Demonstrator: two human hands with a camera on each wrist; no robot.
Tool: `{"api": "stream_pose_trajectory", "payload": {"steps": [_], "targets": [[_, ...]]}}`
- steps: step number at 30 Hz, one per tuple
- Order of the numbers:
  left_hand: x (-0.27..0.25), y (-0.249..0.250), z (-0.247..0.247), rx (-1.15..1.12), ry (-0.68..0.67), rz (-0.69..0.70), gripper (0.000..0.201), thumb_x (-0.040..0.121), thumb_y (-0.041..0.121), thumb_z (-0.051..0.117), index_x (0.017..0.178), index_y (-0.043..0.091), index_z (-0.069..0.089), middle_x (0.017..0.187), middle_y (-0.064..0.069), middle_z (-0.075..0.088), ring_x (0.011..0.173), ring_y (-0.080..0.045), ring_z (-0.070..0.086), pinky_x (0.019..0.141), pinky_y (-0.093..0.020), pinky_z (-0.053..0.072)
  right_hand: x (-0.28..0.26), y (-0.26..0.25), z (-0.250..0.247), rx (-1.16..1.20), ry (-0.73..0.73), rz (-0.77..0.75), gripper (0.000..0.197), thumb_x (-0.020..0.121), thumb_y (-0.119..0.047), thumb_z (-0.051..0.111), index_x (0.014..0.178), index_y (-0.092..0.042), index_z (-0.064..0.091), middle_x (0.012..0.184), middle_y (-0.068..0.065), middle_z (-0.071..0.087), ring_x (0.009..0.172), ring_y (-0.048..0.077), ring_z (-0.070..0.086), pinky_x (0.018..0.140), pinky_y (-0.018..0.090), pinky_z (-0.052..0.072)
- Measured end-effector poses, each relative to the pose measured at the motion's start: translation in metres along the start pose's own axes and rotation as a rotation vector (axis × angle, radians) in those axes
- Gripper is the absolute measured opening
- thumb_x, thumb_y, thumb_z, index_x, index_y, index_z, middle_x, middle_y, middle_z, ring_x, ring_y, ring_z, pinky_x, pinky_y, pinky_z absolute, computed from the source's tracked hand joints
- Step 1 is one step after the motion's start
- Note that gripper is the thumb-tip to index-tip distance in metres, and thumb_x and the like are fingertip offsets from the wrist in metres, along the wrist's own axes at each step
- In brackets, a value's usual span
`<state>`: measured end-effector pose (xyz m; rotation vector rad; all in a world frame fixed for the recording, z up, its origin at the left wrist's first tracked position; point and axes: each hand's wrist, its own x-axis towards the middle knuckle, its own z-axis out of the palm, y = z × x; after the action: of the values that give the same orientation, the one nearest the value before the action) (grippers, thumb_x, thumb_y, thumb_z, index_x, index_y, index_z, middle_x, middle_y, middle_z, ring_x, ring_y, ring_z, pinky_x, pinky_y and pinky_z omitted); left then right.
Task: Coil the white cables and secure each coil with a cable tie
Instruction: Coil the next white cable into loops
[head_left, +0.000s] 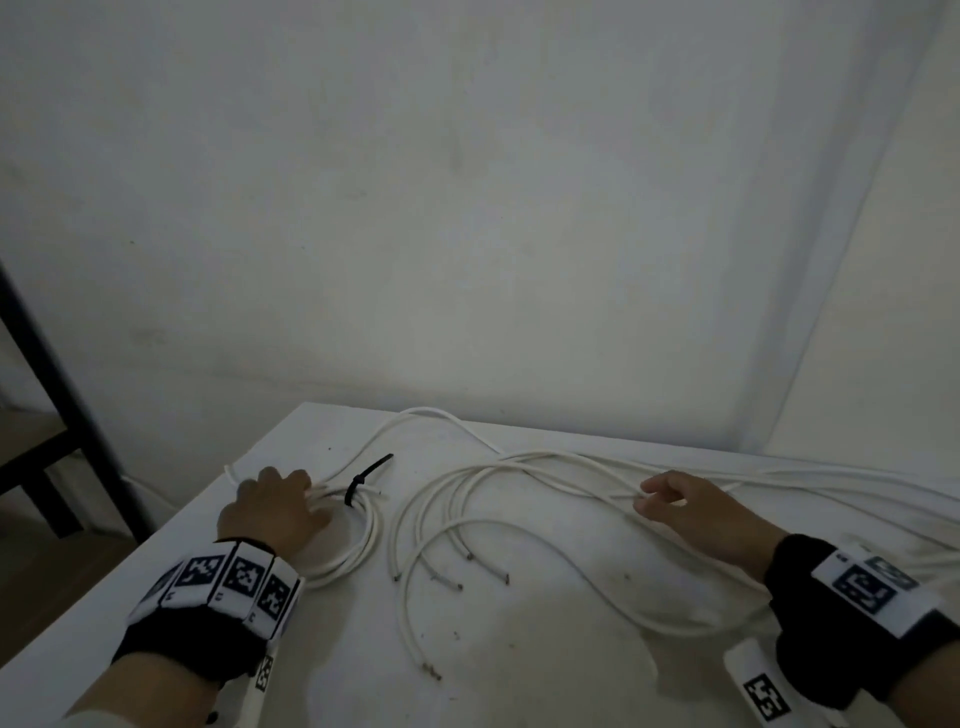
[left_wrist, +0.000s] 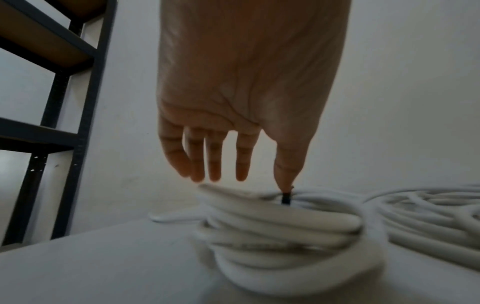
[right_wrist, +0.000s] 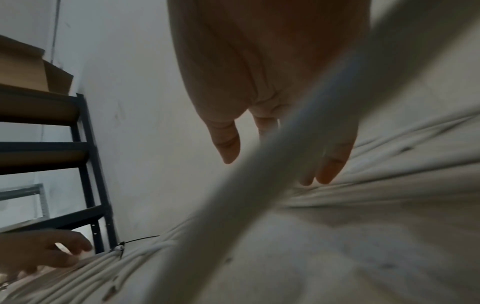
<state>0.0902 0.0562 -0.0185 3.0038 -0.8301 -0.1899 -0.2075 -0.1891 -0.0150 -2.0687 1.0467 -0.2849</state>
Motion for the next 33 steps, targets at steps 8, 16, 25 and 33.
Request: {"api": "stream_pose_trajectory", "payload": {"steps": [8,16,25,33], "targets": [[-0.045,0.059,0.001,-0.022,0.007,0.25,0.018,0.09,0.034,0.049,0.095,0.016,0.05,0.109,-0.007,0.057,0.107,-0.024,0.053,0.082,-0.028,0.04,-0.017,0.021,-0.001,-0.323,-0.189,-0.04,0.034,0.087,-0.042,0.058,0.113,-0.02,0.052,0.11,-0.002,0.047,0.1,0.012,0.046,0.083,0.021,0.034],[-0.068,0.081,0.024,0.071,-0.187,0.149,0.033,0.092,0.024,0.049,0.119,0.005,0.045,0.128,-0.011,0.049,0.115,-0.022,0.052,0.087,-0.025,0.041,-0.062,0.016,-0.01,-0.813,-0.292,-0.209,0.028,0.082,-0.058,0.054,0.085,-0.032,0.046,0.088,-0.015,0.041,0.092,0.011,0.041,0.085,0.029,0.027],[-0.085,0.088,0.005,-0.415,-0.016,0.057,0.011,0.095,0.005,0.037,0.088,0.006,0.046,0.077,-0.009,0.053,0.083,-0.029,0.064,0.065,-0.027,0.049,-0.086,0.03,-0.052,-0.523,0.012,-0.392,0.019,0.089,-0.044,0.052,0.076,-0.032,0.044,0.065,-0.015,0.043,0.061,0.001,0.041,0.062,0.016,0.03],[-0.137,0.133,-0.031,-1.108,0.173,0.296,0.021,0.098,0.017,0.036,0.091,0.005,0.052,0.066,-0.006,0.046,0.058,-0.018,0.038,0.055,-0.029,0.03,-0.114,0.043,-0.082,-0.517,0.191,-0.608,0.045,0.085,-0.059,0.026,0.096,-0.028,0.057,0.081,-0.022,0.046,0.078,0.003,0.04,0.072,0.025,0.028]]}}
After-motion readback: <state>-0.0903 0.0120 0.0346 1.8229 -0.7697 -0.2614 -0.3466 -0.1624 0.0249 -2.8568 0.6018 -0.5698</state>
